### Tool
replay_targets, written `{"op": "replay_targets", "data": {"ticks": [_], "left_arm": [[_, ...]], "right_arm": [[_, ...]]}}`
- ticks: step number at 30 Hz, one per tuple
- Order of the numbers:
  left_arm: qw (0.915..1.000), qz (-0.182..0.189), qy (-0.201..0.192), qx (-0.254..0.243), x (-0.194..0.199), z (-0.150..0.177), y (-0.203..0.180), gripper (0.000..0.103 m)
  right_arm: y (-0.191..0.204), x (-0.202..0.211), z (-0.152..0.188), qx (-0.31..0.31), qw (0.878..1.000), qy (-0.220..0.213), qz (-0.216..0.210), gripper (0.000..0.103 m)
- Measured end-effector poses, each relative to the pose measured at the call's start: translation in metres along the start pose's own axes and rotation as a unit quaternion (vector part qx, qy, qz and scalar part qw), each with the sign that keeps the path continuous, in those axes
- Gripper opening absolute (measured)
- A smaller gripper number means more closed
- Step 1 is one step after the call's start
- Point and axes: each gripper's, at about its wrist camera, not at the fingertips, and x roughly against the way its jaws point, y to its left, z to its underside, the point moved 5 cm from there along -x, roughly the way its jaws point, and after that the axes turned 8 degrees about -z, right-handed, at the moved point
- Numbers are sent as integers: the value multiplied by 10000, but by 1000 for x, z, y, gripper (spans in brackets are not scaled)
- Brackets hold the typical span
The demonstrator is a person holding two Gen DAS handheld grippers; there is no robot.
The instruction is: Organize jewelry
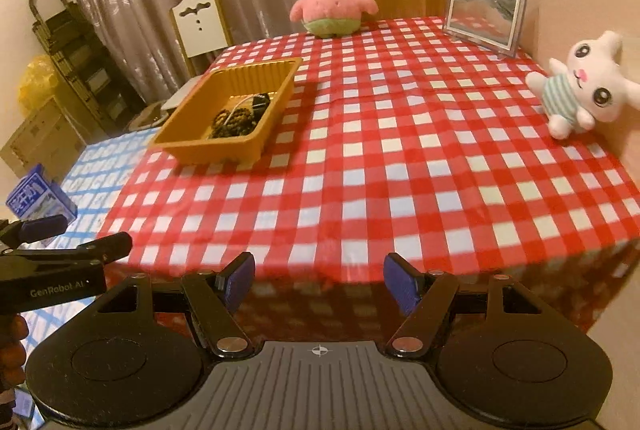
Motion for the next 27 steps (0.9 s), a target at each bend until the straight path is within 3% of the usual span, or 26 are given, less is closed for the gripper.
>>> {"op": "replay_targets", "data": {"ticks": [10,27], "left_arm": [[9991,417,41,57,49,13,-2,91],[9967,807,35,30,71,24,6,91]], "right_arm": [[27,47,18,79,9999,-151,-20,71],[40,58,40,-13,9999,-93,110,71]]}}
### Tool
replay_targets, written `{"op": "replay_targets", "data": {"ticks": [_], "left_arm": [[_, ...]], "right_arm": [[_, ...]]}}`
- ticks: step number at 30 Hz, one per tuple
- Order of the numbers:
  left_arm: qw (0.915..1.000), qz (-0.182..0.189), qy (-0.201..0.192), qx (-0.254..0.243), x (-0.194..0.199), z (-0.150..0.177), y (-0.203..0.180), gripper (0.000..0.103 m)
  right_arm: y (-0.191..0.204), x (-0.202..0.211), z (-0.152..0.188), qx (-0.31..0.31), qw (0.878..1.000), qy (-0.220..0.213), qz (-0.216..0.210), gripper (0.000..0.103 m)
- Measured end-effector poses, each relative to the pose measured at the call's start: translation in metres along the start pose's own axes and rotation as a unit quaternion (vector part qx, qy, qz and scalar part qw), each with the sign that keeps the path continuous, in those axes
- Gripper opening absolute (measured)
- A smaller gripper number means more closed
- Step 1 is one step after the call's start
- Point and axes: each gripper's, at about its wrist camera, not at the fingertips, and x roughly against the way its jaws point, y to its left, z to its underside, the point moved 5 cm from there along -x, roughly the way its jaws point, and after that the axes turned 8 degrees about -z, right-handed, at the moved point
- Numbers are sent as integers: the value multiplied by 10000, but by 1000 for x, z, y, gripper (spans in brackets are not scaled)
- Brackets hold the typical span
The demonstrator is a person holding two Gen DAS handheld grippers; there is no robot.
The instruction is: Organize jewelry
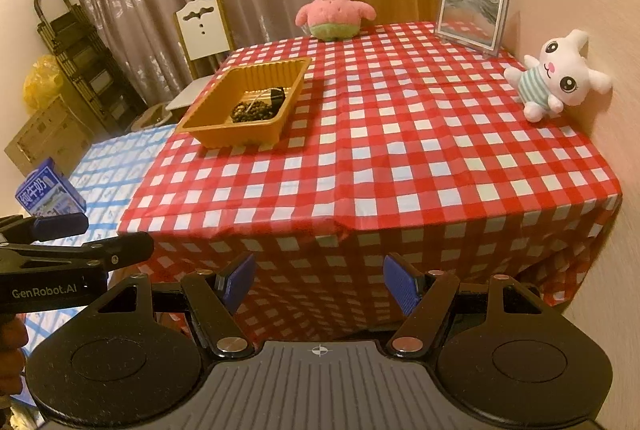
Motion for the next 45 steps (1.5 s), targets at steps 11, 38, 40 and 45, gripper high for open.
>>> {"op": "replay_targets", "data": {"ticks": [11,38,40,45], "left_arm": [[10000,42,-44,8,7,3,-5,91],[9999,67,-83,-4,11,5,-13,91],[9999,71,-82,-7,11,5,-13,91],[9999,76,-86,-7,11,5,-14,91]], "right_arm": [[3,7,5,18,10000,-54,-7,71],[-2,14,4,44,10000,-72,-13,71],[-2,14,4,42,10000,-71,-13,71],[-2,14,5,45,10000,-76,-9,71]]}}
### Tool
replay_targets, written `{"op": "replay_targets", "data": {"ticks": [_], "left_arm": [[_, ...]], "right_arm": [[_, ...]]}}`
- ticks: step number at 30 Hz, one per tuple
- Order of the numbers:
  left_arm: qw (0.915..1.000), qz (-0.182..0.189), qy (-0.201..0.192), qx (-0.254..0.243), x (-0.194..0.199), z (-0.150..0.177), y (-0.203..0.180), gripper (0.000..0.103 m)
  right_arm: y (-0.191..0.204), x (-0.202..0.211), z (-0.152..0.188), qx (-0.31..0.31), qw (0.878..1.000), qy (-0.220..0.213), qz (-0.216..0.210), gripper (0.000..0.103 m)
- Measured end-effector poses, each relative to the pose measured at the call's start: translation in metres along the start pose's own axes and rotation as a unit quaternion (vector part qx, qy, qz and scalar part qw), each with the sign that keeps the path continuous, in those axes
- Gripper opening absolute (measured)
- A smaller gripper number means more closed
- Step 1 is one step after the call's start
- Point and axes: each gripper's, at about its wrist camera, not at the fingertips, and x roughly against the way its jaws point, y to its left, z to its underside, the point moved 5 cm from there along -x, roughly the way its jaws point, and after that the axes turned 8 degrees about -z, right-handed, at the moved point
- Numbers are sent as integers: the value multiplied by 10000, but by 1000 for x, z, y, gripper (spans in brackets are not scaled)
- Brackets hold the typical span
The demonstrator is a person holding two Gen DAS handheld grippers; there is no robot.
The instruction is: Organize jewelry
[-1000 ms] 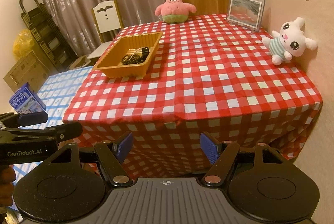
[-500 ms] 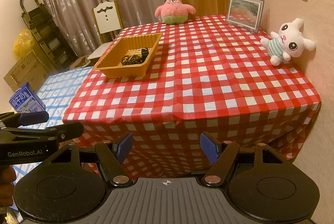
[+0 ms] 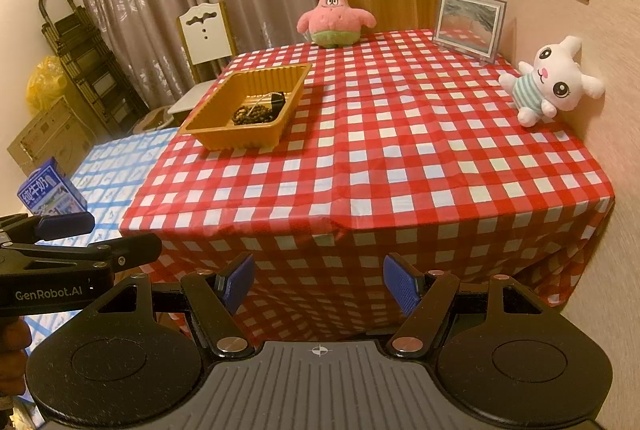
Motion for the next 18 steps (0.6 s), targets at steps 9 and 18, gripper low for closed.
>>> {"op": "replay_targets", "data": {"ticks": [9,18], "left_arm": [[10000,15,1,-7,0,-2,-4,91],[10000,21,1,-12,-1,-3,-5,91]], "right_arm": [[-2,2,-1,4,10000,-1,6,71],[-4,2,-2,5,10000,4,8,71]]}}
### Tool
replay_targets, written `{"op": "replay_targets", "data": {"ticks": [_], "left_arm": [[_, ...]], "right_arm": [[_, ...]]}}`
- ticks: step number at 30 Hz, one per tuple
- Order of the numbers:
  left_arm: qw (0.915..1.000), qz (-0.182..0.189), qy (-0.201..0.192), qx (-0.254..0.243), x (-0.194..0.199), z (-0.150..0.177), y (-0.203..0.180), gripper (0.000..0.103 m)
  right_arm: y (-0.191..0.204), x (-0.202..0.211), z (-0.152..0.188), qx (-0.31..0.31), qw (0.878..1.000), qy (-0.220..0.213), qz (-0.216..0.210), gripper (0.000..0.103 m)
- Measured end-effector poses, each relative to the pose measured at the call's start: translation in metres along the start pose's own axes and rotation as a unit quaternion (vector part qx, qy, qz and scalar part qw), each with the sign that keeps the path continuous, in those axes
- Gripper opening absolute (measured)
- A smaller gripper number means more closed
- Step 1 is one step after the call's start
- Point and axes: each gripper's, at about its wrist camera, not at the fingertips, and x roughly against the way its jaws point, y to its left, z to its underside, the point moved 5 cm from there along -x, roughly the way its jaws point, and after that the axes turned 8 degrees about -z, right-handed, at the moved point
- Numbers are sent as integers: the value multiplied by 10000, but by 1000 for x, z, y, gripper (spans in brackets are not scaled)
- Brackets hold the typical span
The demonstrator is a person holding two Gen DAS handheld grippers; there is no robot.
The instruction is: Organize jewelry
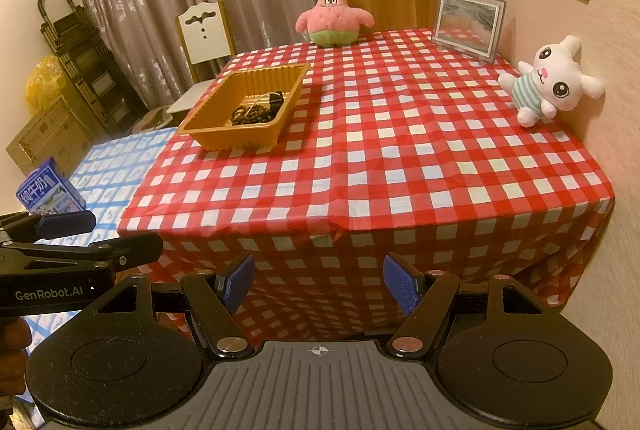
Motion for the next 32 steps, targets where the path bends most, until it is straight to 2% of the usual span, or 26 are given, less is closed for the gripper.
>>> {"op": "replay_targets", "data": {"ticks": [32], "left_arm": [[10000,9,13,10,-13,-3,-2,91]], "right_arm": [[-2,-10,0,6,10000,58,-22,71]]}}
